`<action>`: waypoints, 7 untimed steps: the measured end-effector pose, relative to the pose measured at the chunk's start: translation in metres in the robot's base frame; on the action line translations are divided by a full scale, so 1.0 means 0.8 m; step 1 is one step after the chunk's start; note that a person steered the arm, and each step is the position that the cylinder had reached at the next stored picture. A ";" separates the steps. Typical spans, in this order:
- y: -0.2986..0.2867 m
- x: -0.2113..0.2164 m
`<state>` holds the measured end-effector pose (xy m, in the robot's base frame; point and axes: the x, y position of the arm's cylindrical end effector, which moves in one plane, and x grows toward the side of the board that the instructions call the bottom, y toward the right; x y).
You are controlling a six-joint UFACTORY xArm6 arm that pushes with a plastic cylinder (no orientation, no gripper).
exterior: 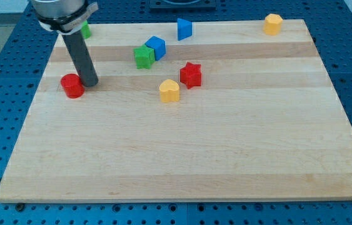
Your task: Push the red star slightly to the right
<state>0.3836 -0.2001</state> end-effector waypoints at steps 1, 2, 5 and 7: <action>-0.019 0.000; -0.004 0.000; 0.106 -0.043; 0.217 -0.021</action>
